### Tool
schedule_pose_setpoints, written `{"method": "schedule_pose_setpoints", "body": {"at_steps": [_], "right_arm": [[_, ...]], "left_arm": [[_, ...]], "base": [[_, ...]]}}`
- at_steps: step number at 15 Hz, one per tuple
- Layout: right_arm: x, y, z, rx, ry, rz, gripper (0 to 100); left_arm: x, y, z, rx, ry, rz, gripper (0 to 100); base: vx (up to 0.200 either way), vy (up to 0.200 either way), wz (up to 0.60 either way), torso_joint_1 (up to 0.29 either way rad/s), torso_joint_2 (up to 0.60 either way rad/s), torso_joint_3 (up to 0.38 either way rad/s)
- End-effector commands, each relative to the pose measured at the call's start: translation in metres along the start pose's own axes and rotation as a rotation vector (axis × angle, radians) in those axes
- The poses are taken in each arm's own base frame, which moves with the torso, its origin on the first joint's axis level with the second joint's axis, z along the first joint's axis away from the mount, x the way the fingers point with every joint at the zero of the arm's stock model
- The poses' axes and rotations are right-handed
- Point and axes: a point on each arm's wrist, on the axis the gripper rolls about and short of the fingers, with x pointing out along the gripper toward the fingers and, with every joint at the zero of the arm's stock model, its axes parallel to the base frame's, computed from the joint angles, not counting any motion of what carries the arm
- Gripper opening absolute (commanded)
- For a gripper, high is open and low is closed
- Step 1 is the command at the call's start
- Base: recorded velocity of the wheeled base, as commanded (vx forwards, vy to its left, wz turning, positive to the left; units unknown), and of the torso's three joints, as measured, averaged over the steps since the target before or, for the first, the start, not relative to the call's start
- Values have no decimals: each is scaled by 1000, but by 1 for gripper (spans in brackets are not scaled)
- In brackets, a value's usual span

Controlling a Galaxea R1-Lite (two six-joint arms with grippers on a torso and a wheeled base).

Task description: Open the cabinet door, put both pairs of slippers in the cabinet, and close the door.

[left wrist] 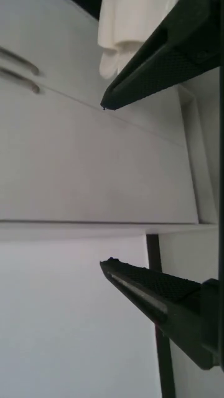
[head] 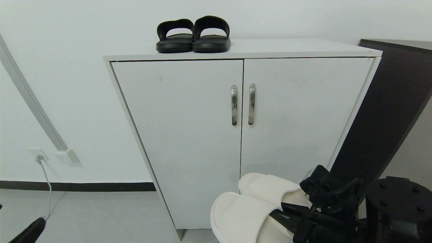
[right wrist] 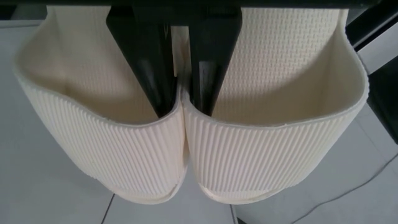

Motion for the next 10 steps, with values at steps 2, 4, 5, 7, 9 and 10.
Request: {"method": "schedule_pose_setpoints", "body": {"at_steps": [2, 4, 5, 7, 9, 10], "right_arm": [[0, 0, 0, 0, 0, -2, 0], [0, 0, 0, 0, -3, -2, 0], [0, 0, 1, 0, -5, -5, 0], [0, 0, 0, 0, -3, -6, 0], [0, 0, 0, 0, 0, -6, 0], [0, 0, 0, 2, 2, -5, 0]], "left_arm": [[65, 5, 9, -27, 129, -135, 100], [88, -2, 15, -24, 147, -222, 100], [93, -10, 18, -18, 138, -286, 100], [102, -23, 28, -12, 128, -383, 100], [115, -41, 43, -31, 116, -482, 100], [121, -46, 47, -44, 119, -502, 100]], "base": [[0, 0, 0, 0, 0, 0], [0, 0, 0, 0, 0, 0], [0, 0, 0, 0, 0, 0], [0, 0, 0, 0, 0, 0], [0, 0, 0, 0, 0, 0], [0, 0, 0, 0, 0, 0]]}}
